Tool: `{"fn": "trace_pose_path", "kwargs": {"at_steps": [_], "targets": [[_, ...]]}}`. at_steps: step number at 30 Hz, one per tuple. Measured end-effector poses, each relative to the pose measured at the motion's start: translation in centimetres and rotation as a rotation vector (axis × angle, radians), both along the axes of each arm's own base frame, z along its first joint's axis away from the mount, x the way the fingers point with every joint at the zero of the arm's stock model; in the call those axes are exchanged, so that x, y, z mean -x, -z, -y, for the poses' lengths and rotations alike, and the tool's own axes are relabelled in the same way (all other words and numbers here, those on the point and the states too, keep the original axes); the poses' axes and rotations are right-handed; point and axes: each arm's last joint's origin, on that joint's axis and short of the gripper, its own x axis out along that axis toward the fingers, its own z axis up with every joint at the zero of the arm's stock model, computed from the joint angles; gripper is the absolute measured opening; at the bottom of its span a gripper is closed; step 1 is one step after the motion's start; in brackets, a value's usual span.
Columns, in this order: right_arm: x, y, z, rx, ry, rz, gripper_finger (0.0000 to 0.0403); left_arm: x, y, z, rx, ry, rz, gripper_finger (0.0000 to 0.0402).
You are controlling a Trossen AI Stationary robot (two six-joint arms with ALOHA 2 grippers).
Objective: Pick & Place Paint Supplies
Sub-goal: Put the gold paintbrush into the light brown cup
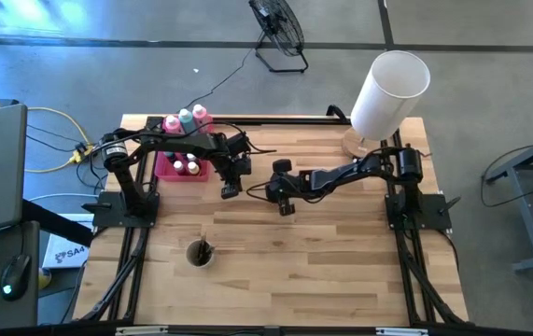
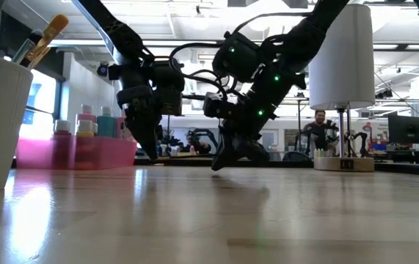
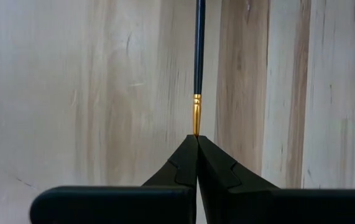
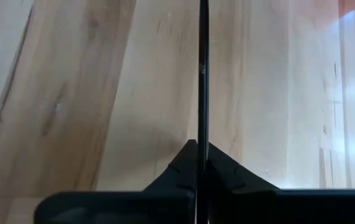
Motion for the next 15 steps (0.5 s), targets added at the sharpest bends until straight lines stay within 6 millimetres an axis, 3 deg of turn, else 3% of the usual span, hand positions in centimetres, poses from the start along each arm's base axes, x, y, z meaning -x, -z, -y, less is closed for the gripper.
{"fn": "trace_pose_path", "kwargs": {"at_steps": [15], "targets": [[0.01, 0.02, -0.03, -0.007, -0.006, -0.001, 0.0003, -0.02, -0.01, -0.02, -0.005, 0.0, 0.002, 0.0]]}}
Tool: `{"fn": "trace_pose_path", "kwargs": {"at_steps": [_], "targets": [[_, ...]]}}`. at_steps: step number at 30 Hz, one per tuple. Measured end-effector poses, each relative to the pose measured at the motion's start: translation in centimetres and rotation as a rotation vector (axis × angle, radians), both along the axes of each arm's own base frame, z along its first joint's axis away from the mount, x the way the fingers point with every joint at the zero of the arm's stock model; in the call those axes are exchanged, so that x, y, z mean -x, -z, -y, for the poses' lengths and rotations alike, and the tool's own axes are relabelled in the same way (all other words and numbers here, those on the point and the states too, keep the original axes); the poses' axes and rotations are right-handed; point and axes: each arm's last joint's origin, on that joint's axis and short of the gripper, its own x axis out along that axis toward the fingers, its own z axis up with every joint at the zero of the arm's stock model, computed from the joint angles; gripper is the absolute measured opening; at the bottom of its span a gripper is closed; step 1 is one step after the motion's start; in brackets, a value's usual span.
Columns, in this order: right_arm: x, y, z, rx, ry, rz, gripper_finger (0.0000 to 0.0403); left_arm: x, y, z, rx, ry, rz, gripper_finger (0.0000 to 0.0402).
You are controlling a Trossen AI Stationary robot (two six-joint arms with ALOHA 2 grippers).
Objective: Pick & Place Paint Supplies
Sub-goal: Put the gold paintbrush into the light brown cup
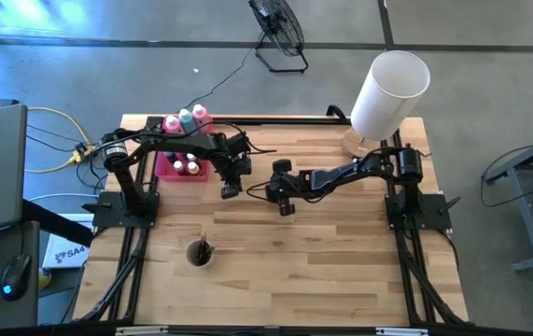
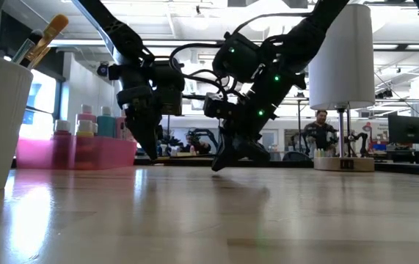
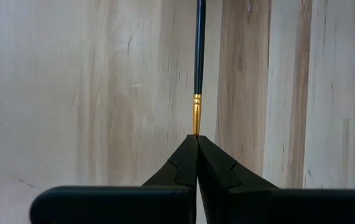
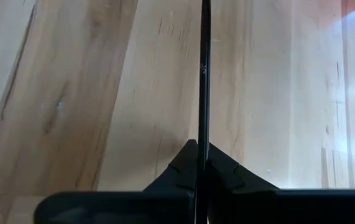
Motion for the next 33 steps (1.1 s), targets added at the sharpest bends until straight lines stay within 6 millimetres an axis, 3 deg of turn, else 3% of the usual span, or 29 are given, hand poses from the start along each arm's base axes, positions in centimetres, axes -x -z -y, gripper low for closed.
{"fn": "trace_pose_path", "kwargs": {"at_steps": [7, 13, 18, 22, 27, 33], "targets": [[0.1, 0.0, 0.0, 0.001, 0.002, -0.007, 0.0003, -0.1, 0.0, -0.1, -0.025, -0.008, -0.001, 0.0007], [0.4, 0.3, 0.1, 0.031, 0.026, -0.053, 0.0003, 0.0, -0.1, -0.4, -0.11, -0.041, -0.05, 0.0067], [0.5, 0.1, 0.1, 0.031, 0.026, -0.065, 0.0003, -0.6, -2.4, -1.2, -0.255, -0.062, -0.132, 0.0134], [0.6, -0.1, 0.1, 0.029, 0.031, -0.058, 0.0003, -1.3, -5.6, -1.8, -0.348, -0.097, -0.169, 0.0166], [0.6, -0.1, 0.1, 0.009, 0.06, -0.044, 0.0003, -1.7, -8.7, -2.2, -0.39, -0.115, -0.192, 0.0171], [0.4, -0.2, 0.6, -0.014, 0.098, -0.006, 0.0003, -0.1, -7.6, -2.7, -0.321, -0.1, -0.194, 0.0136]]}}
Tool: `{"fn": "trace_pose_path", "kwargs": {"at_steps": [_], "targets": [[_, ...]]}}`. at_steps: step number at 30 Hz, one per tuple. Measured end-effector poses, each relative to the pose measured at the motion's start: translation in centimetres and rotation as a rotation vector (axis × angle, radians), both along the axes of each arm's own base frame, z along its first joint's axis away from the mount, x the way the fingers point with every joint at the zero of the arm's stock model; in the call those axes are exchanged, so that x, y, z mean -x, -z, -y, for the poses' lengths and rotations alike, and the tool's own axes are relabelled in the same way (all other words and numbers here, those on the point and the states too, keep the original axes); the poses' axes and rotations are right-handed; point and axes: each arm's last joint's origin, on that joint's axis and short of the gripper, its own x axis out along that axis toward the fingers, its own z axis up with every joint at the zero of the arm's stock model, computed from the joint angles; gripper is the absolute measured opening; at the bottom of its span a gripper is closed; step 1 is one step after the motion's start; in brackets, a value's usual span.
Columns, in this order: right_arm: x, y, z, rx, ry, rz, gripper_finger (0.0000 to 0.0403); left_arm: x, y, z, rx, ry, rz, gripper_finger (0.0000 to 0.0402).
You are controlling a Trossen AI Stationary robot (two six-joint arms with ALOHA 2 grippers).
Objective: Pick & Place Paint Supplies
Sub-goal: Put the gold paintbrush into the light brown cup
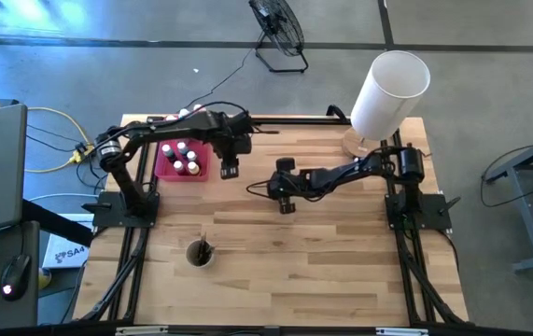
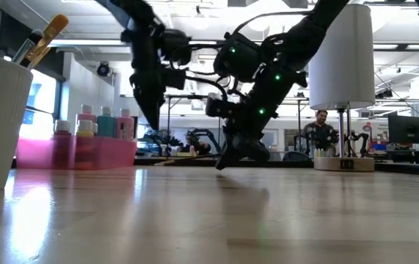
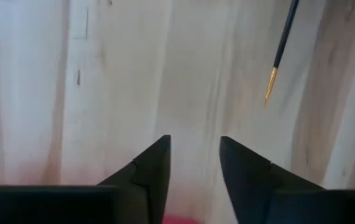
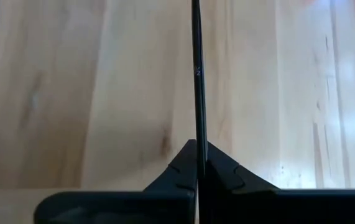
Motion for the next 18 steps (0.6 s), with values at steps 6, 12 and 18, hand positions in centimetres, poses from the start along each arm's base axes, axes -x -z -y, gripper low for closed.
{"fn": "trace_pose_path", "kwargs": {"at_steps": [6, 12, 18], "targets": [[0.4, -0.2, 1.5, -0.071, -0.01, -0.006, 0.0003, 2.9, 2.0, -1.0, 0.078, -0.035, 0.129, 0.007], [0.9, -2.4, 2.8, -0.125, -0.042, 0.054, 0.0003, 5.4, 1.7, 0.0, 0.043, -0.024, 0.224, 0.0025], [1.7, -5.5, 4.0, -0.225, -0.107, 0.164, 0.0003, 6.9, 1.0, 1.0, -0.037, 0.028, 0.428, 0.001]]}}
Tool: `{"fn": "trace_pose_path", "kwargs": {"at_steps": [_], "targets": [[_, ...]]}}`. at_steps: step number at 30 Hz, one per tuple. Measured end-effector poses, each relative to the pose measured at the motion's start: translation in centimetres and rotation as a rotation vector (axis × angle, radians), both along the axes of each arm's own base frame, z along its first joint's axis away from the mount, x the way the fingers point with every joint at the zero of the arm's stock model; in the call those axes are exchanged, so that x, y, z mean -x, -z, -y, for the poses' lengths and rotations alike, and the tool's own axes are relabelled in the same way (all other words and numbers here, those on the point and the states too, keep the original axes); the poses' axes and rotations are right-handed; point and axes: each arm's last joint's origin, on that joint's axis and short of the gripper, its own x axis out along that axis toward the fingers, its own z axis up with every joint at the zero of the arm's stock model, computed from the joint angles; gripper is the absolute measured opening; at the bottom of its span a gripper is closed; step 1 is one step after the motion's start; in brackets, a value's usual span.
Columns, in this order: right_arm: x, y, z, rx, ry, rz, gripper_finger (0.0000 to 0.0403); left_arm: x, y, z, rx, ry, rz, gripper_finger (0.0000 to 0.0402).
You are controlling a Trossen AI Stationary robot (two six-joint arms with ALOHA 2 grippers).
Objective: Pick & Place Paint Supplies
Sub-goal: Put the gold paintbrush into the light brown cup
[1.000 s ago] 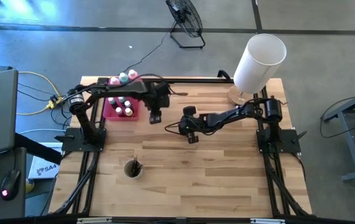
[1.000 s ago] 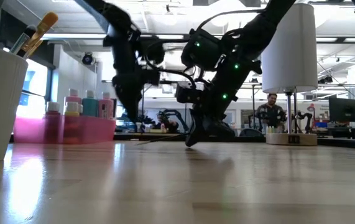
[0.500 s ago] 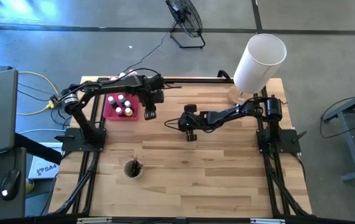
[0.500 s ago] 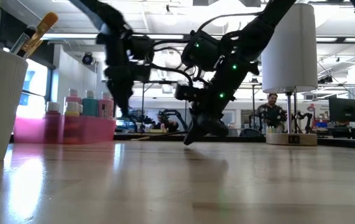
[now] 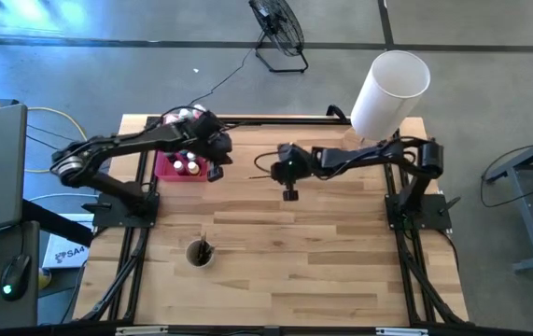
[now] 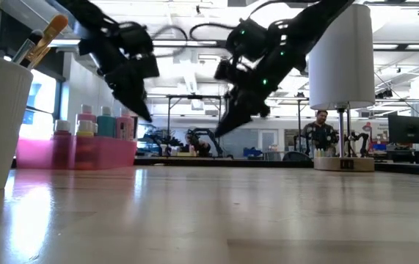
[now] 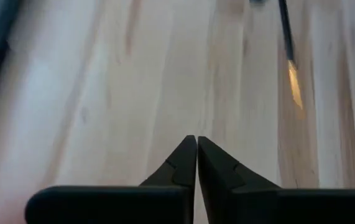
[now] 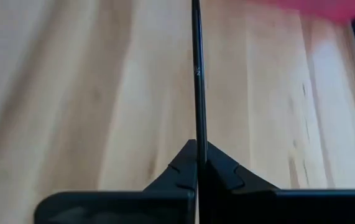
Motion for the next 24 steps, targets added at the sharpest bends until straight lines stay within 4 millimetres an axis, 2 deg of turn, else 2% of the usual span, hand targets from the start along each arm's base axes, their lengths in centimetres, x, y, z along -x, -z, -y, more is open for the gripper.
{"fn": "trace_pose_path", "kwargs": {"at_steps": [5, 15, 18, 24], "targets": [[0.4, -1.8, 0.8, -0.122, -0.1, 0.102, 0.0003, 1.0, 0.1, 0.8, -0.038, 0.005, 0.227, 0.001], [1.3, -4.7, 0.2, -0.298, -0.299, 0.227, 0.0003, 3.1, -1.3, 2.5, -0.067, 0.106, 0.396, 0.001], [1.6, -5.8, -0.1, -0.328, -0.367, 0.278, 0.0003, 3.6, -0.9, 2.8, -0.099, 0.119, 0.432, 0.001], [1.5, -6.9, 0.2, -0.388, -0.451, 0.375, 0.0003, 3.8, 0.5, 3.4, -0.13, 0.21, 0.653, 0.001]]}}
